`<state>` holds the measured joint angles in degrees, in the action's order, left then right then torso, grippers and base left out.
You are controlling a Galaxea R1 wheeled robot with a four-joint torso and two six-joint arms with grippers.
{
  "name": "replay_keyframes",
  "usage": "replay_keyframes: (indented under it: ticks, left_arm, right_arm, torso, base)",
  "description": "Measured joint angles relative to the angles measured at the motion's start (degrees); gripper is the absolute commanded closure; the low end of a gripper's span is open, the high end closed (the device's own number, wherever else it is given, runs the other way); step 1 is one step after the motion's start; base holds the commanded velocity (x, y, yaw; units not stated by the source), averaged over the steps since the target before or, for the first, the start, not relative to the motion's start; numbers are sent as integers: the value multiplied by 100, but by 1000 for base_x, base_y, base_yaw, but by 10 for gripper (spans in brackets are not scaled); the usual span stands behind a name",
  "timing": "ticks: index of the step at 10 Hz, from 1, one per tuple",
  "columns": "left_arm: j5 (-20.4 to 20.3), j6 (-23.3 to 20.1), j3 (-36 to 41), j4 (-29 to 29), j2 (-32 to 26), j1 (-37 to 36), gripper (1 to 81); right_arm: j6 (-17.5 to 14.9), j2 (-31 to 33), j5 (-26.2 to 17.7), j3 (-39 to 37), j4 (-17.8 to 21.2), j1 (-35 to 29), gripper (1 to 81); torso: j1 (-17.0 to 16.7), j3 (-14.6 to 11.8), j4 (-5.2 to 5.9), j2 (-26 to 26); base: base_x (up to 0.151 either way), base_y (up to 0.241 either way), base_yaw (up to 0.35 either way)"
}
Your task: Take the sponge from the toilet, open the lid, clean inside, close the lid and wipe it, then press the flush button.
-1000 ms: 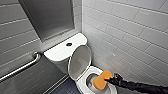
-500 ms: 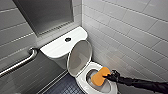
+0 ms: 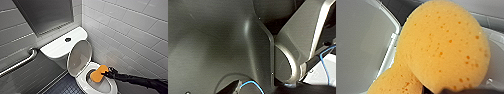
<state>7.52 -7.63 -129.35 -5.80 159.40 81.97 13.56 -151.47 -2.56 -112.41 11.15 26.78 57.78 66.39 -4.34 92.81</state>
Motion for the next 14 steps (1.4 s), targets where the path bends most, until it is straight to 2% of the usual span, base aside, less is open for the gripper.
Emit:
replay_keyframes:
  ticks: [3, 8, 11, 14]
  left_arm:
    - [-2, 20, -17, 7, 2, 6, 10]
    - [-4, 22, -17, 10, 5, 74, 10]
    - [-6, 24, -16, 10, -15, 122, 10]
    - [-2, 22, -16, 10, 44, 124, 10]
  right_arm:
    - [0, -475, -55, -575, 4, -190, 811]
    - [2, -603, -39, -1118, 4, 20, 811]
    - [24, -592, 69, -1163, 4, 87, 811]
    - [110, -212, 316, -759, 4, 279, 811]
  torso:
    - [0, 2, 0, 0]
    - [0, 2, 0, 0]
    - [0, 2, 0, 0]
    - [0, 2, 0, 0]
  base:
    - [0, 0, 0]
    - [0, 0, 0]
    - [0, 0, 0]
    - [0, 0, 0]
